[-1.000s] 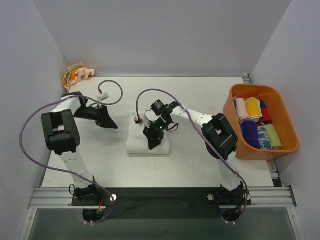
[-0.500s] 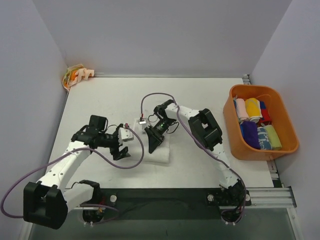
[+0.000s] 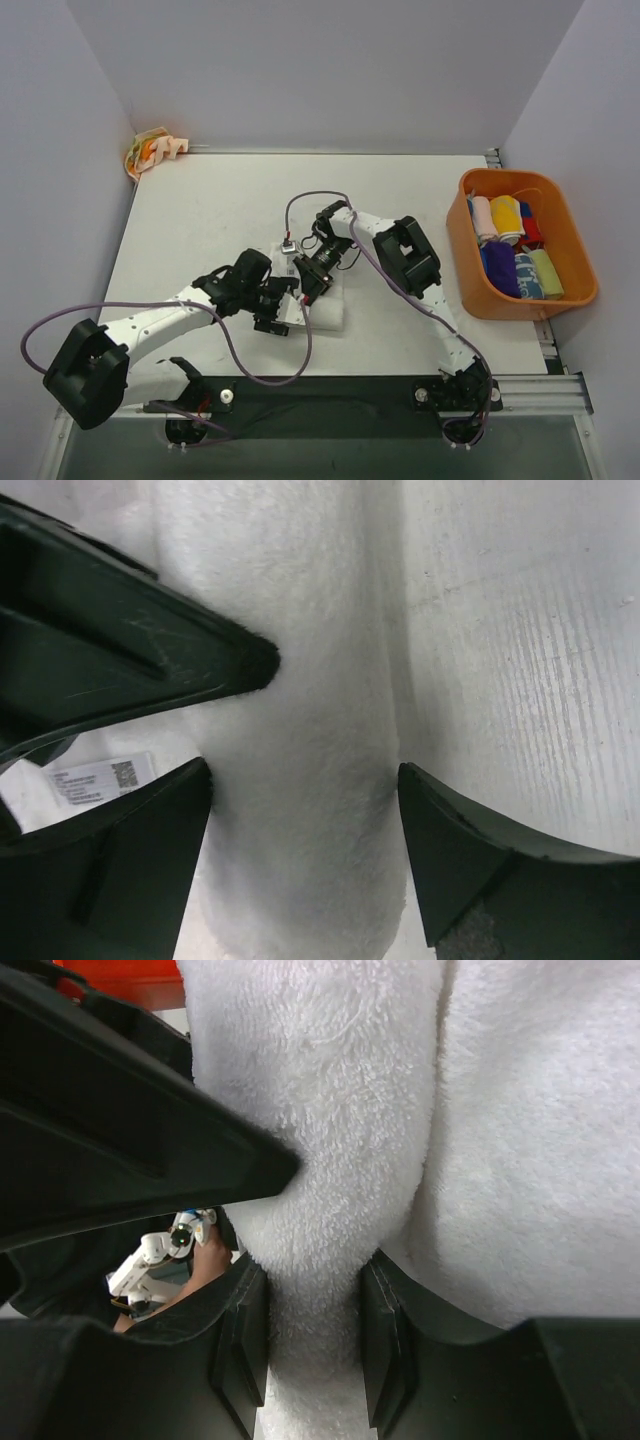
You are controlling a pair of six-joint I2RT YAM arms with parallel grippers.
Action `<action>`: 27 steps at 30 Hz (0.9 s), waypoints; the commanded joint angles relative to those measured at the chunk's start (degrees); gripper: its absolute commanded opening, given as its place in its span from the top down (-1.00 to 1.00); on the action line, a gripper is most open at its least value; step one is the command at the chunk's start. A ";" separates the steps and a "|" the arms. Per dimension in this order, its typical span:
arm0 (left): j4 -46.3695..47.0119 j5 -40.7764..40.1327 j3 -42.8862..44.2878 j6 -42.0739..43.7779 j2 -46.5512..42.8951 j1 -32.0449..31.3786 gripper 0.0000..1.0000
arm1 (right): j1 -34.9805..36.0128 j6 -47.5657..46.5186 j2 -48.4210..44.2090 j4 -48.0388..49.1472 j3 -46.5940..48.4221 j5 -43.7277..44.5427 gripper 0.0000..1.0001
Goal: Roll the towels
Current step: Roll the towel
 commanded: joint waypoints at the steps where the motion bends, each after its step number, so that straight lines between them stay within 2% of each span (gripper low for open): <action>1: 4.42 -1.58 -0.72 2.50 2.54 -2.13 -0.62 | -0.76 -2.01 1.59 -2.74 0.72 4.75 0.98; 4: -0.47 -2.01 1.12 2.06 6.06 -2.83 -0.12 | -1.11 -2.19 0.89 -2.65 1.33 6.32 0.87; 5: -2.76 -2.10 2.43 1.28 7.81 -2.92 0.22 | -1.28 -1.75 0.10 -2.56 1.68 7.98 0.80; 8: -12.17 -0.97 8.06 -0.83 11.76 -3.27 0.52 | -2.42 -0.35 -1.48 -2.47 4.92 10.45 0.42; 9: -14.28 -0.35 10.07 -0.93 12.56 -3.36 0.64 | -2.86 0.88 -1.75 -2.30 6.07 12.03 0.23; 12: -18.42 1.32 11.14 -2.68 13.89 -3.27 0.78 | -5.06 3.42 -2.98 -1.86 11.69 14.40 0.00; 19: -28.17 2.81 16.24 -6.90 20.56 -3.01 0.83 | -13.05 7.91 -8.16 -0.19 22.42 20.30 -0.19; 22: -33.87 5.01 20.98 -7.87 26.18 -2.92 0.84 | -17.27 9.06 -13.42 2.00 19.36 20.57 -0.23; 23: -35.03 5.62 23.51 -8.13 29.24 -2.75 0.85 | -18.33 10.28 -17.27 3.05 17.44 19.61 -0.29; 24: -35.91 6.50 24.58 -8.31 30.66 -1.96 0.85 | -19.12 10.90 -19.48 5.50 14.81 19.17 -0.66; 27: -38.90 9.05 29.32 -8.40 36.81 0.67 0.85 | -21.41 10.56 -28.71 8.07 3.82 18.89 -0.71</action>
